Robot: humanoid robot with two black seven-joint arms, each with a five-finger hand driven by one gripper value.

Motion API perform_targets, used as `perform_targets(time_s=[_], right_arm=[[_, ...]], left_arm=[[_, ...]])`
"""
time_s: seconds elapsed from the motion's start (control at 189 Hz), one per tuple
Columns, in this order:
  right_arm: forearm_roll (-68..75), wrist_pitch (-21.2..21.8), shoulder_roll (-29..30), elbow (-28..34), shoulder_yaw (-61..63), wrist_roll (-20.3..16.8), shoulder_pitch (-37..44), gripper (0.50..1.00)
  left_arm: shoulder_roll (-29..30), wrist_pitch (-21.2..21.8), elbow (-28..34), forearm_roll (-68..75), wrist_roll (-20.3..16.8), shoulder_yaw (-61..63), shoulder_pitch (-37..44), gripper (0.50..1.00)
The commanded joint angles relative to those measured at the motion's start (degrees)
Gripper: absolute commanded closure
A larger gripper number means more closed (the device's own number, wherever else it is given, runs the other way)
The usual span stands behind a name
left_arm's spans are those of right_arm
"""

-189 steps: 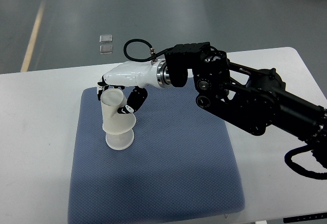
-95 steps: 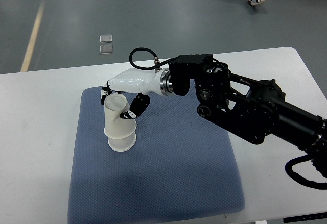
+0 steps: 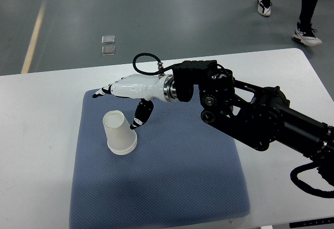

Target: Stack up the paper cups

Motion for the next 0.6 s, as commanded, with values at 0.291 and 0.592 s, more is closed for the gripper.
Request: perform_targets(time_s=[0.291,0.592], right_arm=[[9.67,-0.74,0.07,-4.98,15.71,-1.94,-1.94,0.579],[22.77,-11.02,0.77,-15.79,38.21,-4.13,-11.96,0.579]], left_arm=[[0.0,0.03,0.0,0.0,0.03,0.0,0.0,0.5],[0.0,0.03,0.0,0.0,-0.06,0.0,0.0,0.5]])
